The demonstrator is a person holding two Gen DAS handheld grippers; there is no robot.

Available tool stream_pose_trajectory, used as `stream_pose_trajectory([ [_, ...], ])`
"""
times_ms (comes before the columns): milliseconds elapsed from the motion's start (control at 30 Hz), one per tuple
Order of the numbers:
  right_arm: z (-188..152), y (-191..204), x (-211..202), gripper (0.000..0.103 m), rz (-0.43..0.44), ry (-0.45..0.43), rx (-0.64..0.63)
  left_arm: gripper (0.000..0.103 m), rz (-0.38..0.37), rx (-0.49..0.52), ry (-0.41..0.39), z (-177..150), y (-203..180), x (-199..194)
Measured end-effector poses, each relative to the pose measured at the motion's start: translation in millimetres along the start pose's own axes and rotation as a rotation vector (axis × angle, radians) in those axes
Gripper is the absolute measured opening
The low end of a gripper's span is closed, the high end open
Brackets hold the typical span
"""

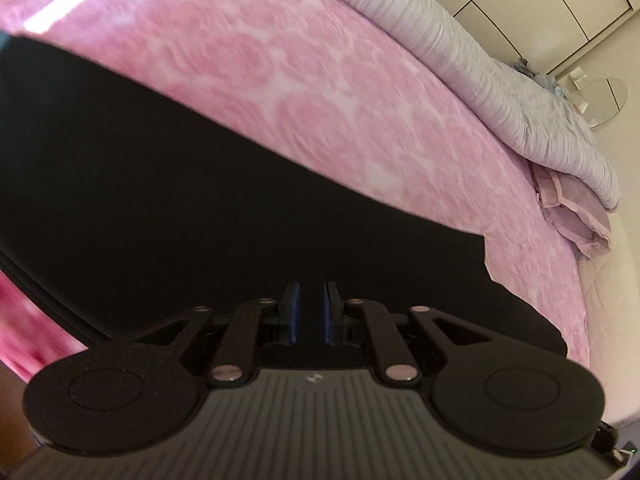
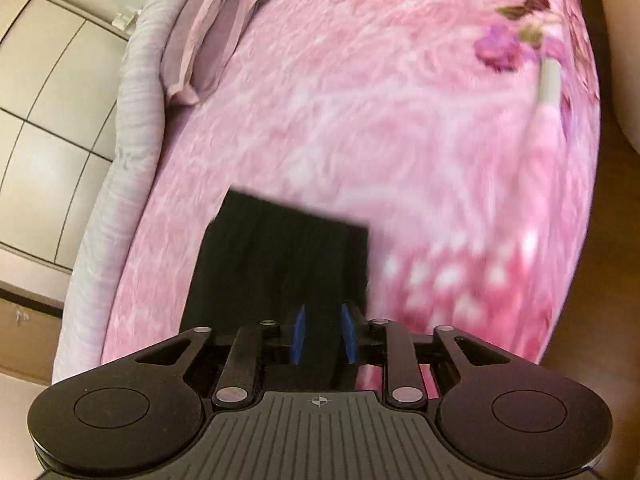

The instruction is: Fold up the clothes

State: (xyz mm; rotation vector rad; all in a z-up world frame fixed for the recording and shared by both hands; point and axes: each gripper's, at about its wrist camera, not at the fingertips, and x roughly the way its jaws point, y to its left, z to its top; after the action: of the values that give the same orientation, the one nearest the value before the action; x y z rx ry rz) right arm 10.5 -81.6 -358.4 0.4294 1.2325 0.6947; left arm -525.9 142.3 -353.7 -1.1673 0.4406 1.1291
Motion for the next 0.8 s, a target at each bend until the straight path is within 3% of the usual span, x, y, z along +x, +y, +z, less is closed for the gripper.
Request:
stream_pose_trajectory([
  [100, 16.3, -12.9, 11.5, 0.033, 0.033, 0.010, -0.013, 0.007, 0.020, 0.020, 0.000, -8.9, -11.7, 5.2],
  [133, 19.2, -12.5, 10.4, 0.009, 0.061, -0.007, -0.047, 0.007, 0.024, 0.027, -0.003, -10.3, -13.9, 4.7],
  [267, 23.4, 5.9, -6.8, 0.008, 0.126, -0.110, -0.242, 0.007, 0.021, 0.062, -0.030, -14.0, -14.7, -0.9],
  [300, 22.9, 6.1, -5.9, 0.008, 0.097, -0.114, -0.263, 0.007, 0.019, 0.070, -0.038, -15.5, -13.7, -2.4],
  [400, 21.3, -11.0, 19.7, 0.010, 0.000, -0.021, -0.224, 0.007, 0.016, 0.071, -0.054, -20.4, -2.2, -5.8],
  [567, 7.9, -4.3, -3.3, 0.025, 0.056, -0.056, -0.151, 0.007, -0.069, 0.059, -0.092, -21.9, 28.8, -16.1],
  [700, -18.6, 2.0, -18.4, 0.034, 0.216, -0.049, -0.126, 0.009, -0.180, 0.104, -0.119, -22.7, 49.5, -21.1],
  [800, -48.4, -4.9, -13.9, 0.035, 0.325, -0.002, -0.139, 0.010, -0.223, 0.118, -0.128, -29.9, 67.6, -21.2],
])
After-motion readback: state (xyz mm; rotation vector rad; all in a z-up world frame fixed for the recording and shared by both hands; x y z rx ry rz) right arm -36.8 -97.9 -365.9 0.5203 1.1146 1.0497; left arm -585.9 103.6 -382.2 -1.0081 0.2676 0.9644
